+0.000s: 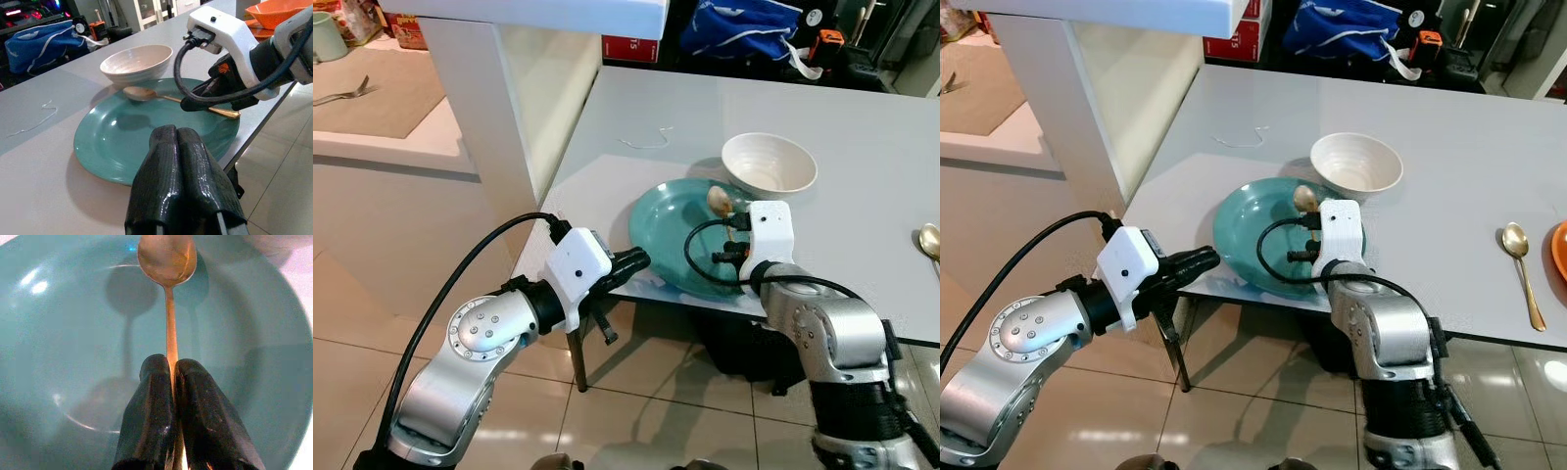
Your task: Setting the table
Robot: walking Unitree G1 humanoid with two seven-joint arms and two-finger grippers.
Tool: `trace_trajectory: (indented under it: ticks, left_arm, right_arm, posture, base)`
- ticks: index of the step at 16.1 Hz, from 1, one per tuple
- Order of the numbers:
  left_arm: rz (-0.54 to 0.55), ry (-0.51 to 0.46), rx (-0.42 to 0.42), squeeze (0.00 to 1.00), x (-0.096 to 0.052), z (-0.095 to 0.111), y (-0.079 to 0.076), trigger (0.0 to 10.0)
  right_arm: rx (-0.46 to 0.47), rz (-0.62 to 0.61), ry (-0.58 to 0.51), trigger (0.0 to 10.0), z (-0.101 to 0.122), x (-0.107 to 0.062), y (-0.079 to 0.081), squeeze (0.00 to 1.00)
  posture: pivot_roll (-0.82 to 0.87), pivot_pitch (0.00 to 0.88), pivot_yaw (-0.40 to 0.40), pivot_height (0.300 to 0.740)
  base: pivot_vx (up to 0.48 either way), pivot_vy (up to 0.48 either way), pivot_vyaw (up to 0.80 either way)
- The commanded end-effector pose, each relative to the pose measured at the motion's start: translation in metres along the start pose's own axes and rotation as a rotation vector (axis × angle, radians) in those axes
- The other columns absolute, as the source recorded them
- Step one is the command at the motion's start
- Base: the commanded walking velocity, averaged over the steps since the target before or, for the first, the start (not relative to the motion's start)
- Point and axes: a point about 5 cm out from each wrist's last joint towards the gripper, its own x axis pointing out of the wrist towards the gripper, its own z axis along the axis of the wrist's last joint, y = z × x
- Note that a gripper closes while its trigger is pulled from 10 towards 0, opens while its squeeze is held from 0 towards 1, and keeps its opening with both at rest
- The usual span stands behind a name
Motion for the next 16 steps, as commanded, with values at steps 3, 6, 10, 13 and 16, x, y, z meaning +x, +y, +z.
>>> trace_trajectory:
  ticks: [3,6,10,13,16]
  left_arm:
    - [-0.024,0.002,0.007,0.0,0.0,0.003,-0.003,10.0]
    - [-0.033,0.007,0.005,0.0,-0.001,0.003,-0.003,10.0]
    - [-0.04,0.012,0.004,0.0,-0.002,0.003,-0.003,10.0]
    - [-0.042,0.015,0.003,0.0,-0.002,0.002,-0.003,10.0]
    - [-0.039,0.018,0.004,0.0,-0.002,0.002,-0.002,10.0]
  right_arm:
    - [0.038,-0.039,0.0,10.0,0.0,0.004,0.001,0.0]
    - [0.068,-0.061,0.003,10.0,-0.002,0.009,0.006,0.0]
    - [0.087,-0.065,0.014,10.0,-0.005,0.014,0.008,0.2]
    - [0.092,-0.062,0.018,10.0,-0.005,0.015,0.009,1.0]
    - [0.094,-0.067,0.008,10.0,-0.002,0.015,0.008,1.0]
  posture:
    - [0.08,0.037,-0.025,0.74]
    - [0.08,0.035,-0.021,0.74]
    - [0.09,0.035,-0.021,0.74]
    - [0.09,0.036,-0.022,0.74]
    - [0.09,0.036,-0.022,0.74]
  base:
    - [0.0,0.0,0.0]
    - [0.0,0.0,0.0]
    - [0.0,0.0,0.0]
    - [0.0,0.0,0.0]
    - [0.0,0.0,0.0]
